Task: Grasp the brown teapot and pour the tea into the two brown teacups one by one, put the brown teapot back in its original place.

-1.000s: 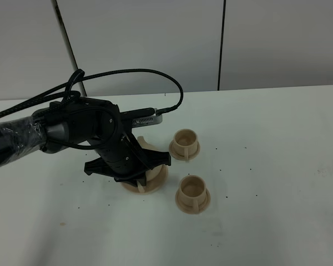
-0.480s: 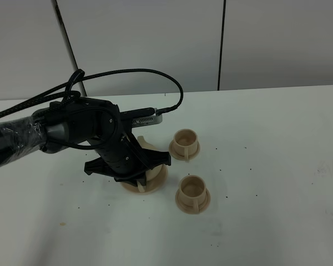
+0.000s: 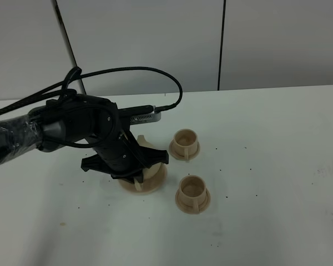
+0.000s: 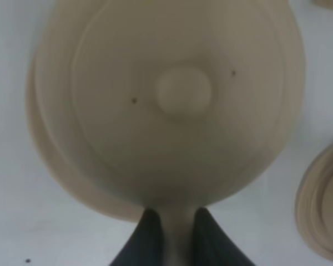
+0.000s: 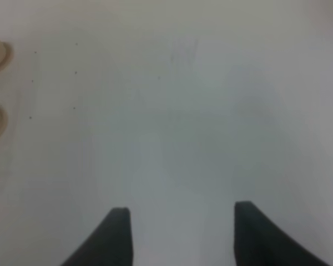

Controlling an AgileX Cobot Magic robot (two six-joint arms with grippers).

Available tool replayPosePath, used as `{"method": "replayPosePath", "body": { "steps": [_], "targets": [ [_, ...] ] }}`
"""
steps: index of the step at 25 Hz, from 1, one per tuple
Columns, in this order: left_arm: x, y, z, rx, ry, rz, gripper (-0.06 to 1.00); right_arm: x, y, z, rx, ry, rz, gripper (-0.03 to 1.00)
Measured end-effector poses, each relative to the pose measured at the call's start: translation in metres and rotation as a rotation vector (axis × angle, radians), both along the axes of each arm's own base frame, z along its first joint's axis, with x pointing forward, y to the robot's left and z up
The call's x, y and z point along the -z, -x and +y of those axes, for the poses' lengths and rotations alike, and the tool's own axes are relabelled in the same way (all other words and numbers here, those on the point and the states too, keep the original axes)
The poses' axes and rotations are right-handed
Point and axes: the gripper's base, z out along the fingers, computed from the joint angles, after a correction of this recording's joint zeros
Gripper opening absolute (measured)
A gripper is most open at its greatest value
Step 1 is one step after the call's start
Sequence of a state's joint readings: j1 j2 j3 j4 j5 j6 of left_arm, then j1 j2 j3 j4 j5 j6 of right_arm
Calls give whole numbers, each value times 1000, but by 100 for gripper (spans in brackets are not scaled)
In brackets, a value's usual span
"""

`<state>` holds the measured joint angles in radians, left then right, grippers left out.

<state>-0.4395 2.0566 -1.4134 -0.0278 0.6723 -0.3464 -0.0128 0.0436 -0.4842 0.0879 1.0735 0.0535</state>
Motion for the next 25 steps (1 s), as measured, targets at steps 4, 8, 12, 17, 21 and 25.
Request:
{"method": "replayPosePath", "body": {
  "steps": [4,8,12,17,21,25],
  "targets": [
    [-2,0,1,8,-14,-2,17,0,0,0,0,0,0,41],
    [-2,1,2,14,-23,6,17,0,0,0,0,0,0,41],
    [-7,3,3,72,-37,6,17,0,0,0,0,0,0,41],
    [-31,7,5,147,-37,-43,17,0,0,0,0,0,0,41],
    [-45,11,7,215,-50,-71,17,0,0,0,0,0,0,41],
    [-48,12,7,320,-74,-84,17,0,0,0,0,0,0,41]
  ]
}}
